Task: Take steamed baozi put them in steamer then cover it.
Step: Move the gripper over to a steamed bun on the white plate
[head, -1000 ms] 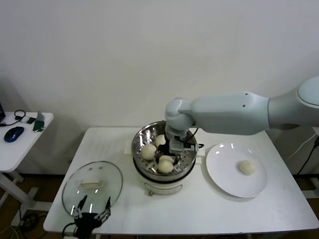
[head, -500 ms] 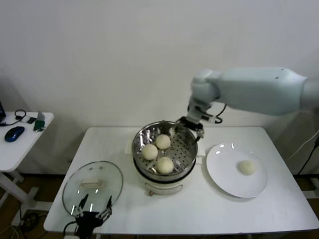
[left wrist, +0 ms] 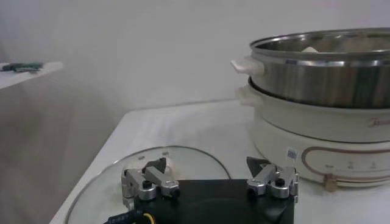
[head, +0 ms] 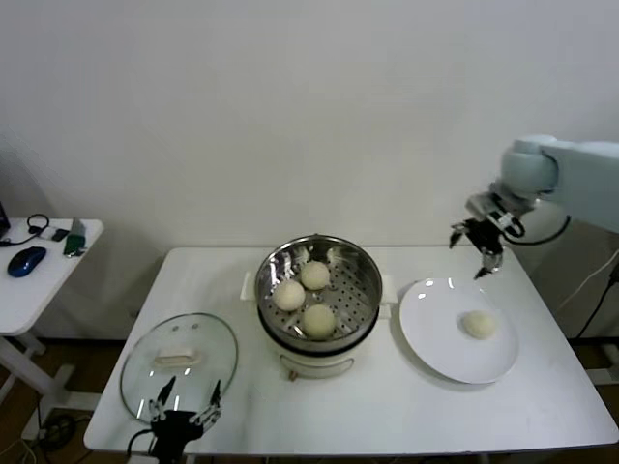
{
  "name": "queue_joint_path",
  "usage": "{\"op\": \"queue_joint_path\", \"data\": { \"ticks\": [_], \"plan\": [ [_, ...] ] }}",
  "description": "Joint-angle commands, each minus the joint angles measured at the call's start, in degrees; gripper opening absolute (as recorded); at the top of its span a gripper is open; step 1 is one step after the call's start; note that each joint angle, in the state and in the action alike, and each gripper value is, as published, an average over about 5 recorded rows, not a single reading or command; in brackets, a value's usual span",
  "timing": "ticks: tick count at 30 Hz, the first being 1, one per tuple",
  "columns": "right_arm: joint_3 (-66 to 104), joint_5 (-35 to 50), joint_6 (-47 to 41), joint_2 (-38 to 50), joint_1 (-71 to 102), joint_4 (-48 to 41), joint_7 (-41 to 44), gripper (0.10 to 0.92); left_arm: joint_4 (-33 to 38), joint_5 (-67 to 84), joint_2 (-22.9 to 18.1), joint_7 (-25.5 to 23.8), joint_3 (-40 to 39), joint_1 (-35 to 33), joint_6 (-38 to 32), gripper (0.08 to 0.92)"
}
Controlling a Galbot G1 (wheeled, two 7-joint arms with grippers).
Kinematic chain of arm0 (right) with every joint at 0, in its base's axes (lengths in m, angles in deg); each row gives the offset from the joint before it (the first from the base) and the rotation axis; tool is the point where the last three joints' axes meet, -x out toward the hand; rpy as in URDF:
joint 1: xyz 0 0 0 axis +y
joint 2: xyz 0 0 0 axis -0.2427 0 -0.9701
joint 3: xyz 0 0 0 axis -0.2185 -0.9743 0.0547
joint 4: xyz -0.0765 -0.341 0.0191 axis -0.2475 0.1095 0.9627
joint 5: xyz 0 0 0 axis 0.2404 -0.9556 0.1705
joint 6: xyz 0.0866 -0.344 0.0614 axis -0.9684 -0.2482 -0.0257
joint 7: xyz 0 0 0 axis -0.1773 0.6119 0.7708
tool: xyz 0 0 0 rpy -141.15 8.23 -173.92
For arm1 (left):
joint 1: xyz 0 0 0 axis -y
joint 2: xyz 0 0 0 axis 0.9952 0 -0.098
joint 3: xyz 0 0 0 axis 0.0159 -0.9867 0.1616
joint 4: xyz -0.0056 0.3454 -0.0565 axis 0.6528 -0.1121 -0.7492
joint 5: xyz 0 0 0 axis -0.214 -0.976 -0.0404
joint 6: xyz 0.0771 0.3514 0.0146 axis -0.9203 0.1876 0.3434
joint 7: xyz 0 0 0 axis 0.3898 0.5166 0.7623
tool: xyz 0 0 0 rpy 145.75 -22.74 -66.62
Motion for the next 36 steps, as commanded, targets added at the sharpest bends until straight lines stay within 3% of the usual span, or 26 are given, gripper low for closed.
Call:
{"op": "queue_joint_path", "data": {
  "ticks": [1,30,36],
  "plan": [
    [7.7,-7.6,-5.9,7.7,15.3,-4.9,-1.4,0.823,-0.1,0.0,-0.2,0.0,0.3,-0.2,-0.2,0.823],
    [24.9,-8.9,-4.6,-2.0,35.4,-20.9,-3.5,0.823,-1.0,0.5,0.1,0.0,1.3,-0.7,-0.7,0.823],
    [25.5,-9.5,-4.2,-2.6,35.8,-21.8,-4.1,0.732,-1.0,0.5,0.2,0.0,1.2,-0.6,-0.6,0.823]
  ]
}}
